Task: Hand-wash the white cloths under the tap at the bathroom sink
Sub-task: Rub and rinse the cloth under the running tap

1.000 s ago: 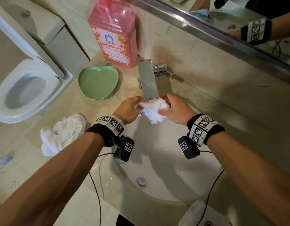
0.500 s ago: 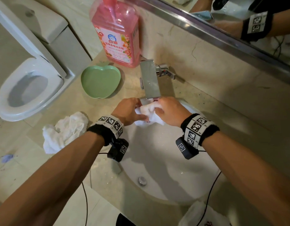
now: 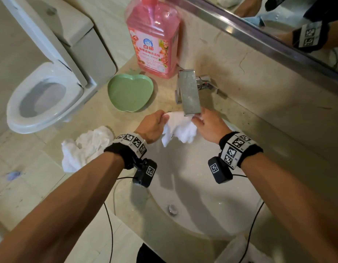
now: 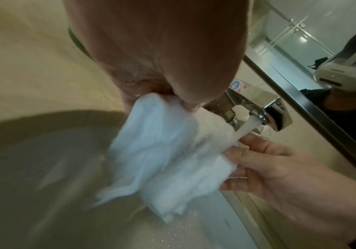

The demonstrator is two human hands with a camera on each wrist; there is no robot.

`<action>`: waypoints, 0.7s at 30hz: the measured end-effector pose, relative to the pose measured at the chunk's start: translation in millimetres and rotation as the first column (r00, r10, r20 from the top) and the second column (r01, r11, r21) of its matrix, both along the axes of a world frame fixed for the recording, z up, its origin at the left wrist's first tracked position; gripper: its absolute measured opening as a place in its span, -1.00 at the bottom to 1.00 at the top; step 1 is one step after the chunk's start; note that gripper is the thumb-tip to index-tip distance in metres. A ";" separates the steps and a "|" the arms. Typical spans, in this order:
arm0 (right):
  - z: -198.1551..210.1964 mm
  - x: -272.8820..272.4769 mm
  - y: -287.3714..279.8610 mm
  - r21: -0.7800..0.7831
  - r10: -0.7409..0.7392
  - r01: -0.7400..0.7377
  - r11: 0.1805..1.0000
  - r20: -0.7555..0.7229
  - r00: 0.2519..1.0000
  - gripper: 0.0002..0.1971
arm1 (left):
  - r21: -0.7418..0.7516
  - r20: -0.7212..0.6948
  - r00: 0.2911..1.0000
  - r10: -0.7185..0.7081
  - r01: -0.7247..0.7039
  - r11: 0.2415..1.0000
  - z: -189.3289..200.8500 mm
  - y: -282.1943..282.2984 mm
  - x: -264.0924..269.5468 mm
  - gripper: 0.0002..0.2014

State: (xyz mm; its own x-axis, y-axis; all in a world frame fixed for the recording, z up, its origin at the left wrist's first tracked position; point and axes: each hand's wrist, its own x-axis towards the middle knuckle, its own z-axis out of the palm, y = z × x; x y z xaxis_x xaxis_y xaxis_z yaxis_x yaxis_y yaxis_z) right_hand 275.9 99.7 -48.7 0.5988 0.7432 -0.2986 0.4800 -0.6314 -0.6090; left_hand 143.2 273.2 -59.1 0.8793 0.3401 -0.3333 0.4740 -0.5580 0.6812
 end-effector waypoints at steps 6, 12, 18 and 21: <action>-4.9 -5.1 6.5 0.079 0.000 0.008 0.997 -0.106 0.994 -0.72 | -0.055 -0.240 0.951 -0.196 0.189 0.981 3.3 -6.1 -4.8 -0.63; -6.9 -17.6 6.4 0.123 0.011 0.016 0.992 -0.219 0.976 -0.70 | -0.151 0.010 0.985 -0.170 0.170 0.974 2.9 -22.6 9.6 -0.40; -3.6 -4.0 -16.7 0.210 -0.154 0.170 0.963 -0.091 0.984 -0.79 | 0.078 0.043 0.981 -0.190 0.186 0.979 -7.7 -23.8 28.3 -0.77; 0.7 1.5 -25.8 0.217 -0.052 0.055 0.975 -0.020 0.998 -0.76 | 0.103 0.034 0.971 -0.238 0.234 0.967 -10.5 -28.0 34.0 -0.81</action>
State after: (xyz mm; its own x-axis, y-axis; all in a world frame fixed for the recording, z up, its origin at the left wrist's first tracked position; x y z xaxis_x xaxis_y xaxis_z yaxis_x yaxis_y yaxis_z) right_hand 277.4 73.9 -48.0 0.6366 0.7580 -0.1422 0.4396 -0.5082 -0.7406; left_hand 177.2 245.2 -69.6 0.9521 0.1499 -0.2664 0.2906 -0.7147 0.6362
